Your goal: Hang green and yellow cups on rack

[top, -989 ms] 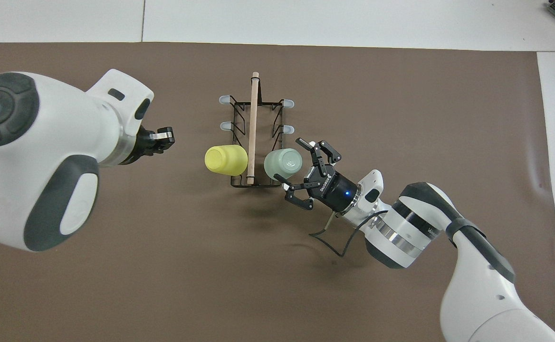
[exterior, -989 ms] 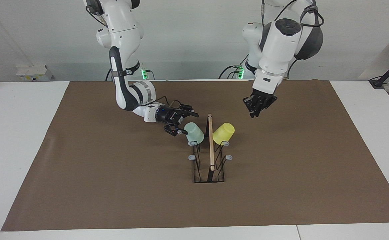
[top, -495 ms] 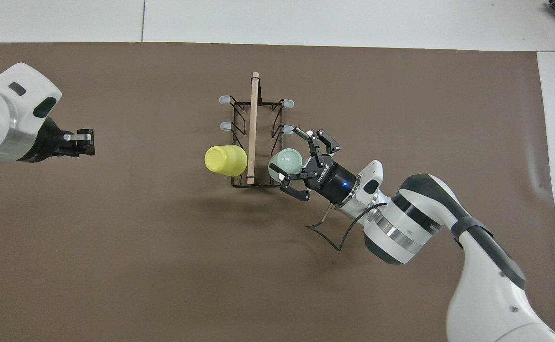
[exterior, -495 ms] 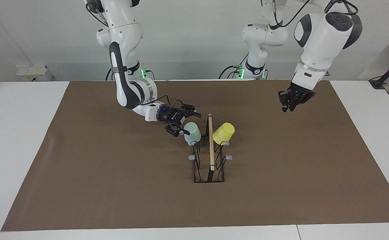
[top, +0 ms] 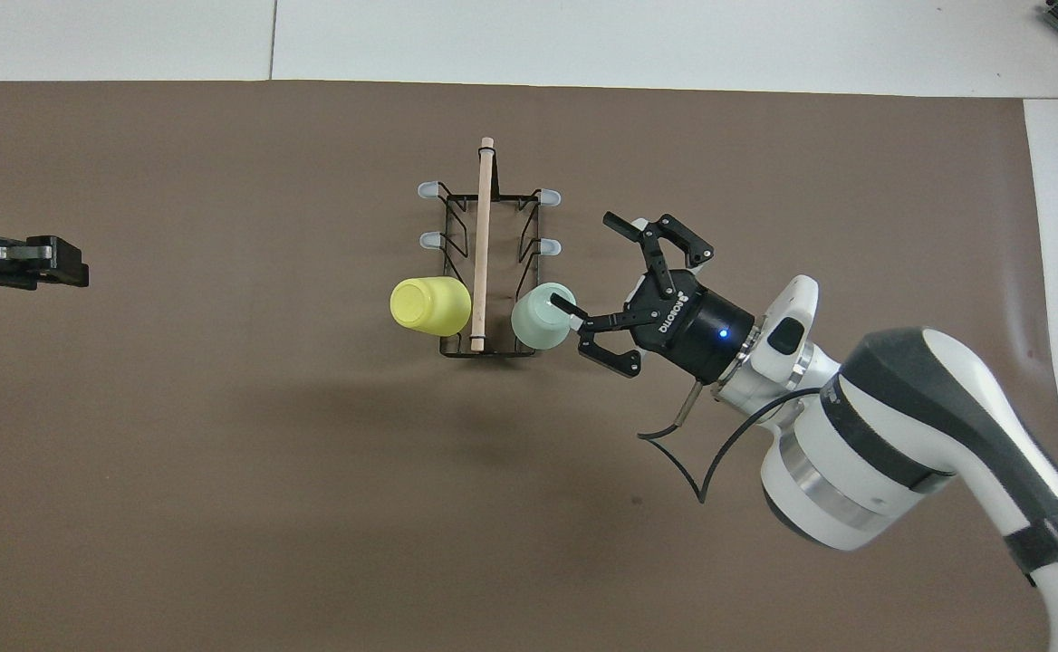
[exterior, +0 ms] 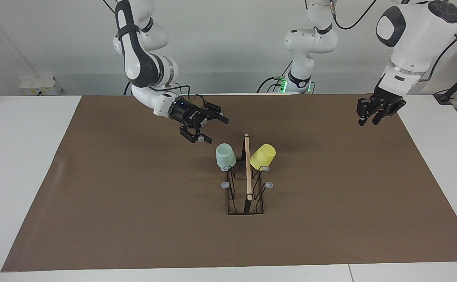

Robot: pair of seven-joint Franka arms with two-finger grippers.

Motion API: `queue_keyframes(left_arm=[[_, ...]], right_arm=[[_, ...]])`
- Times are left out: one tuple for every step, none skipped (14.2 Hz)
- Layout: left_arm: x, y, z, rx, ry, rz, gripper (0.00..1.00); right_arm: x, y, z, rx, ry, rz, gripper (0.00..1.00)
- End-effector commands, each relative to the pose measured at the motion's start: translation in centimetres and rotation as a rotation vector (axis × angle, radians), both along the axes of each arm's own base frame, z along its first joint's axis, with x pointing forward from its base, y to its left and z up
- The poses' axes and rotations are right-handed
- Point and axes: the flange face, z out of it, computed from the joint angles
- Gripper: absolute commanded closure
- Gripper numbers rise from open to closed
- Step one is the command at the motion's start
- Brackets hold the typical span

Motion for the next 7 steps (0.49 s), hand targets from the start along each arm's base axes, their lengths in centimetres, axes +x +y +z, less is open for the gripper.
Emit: queue_keyframes(left_arm=[[-0.2,-0.4,1.9,-0.002,-0.015,-0.031,0.00],[-0.2,-0.8,2.3,-0.002,-0.023,-0.037,0.00],[-0.1,-0.9,2.5,-0.001,-0.028,-0.038,0.00],[-0.1,-1.0,2.6,-0.001,-0.020,-0.040,0.00],[-0.3,-1.1,2.6,0.001,-0.003,-0.041,0.00],[-0.4,-1.0,3.6,0.002,-0.008,-0.041,0.00],[-0.4,-0.8,4.2,0.001,-0.006,-0.040,0.00]], right_arm=[[1.9,-4.0,3.4,-0.133,0.013,0.036,0.00],[2.5,-5.5,4.7,-0.181,0.020,0.050,0.00],[3.1,-6.6,5.7,-0.229,0.030,0.066,0.00],[3.5,-7.3,6.7,-0.264,0.038,0.092,0.00],[3.9,-8.1,7.4,-0.286,0.055,0.114,0.00],[4.1,-8.8,7.9,-0.304,0.076,0.135,0.00],[4.3,-9.1,8.6,-0.321,0.098,0.154,0.00]])
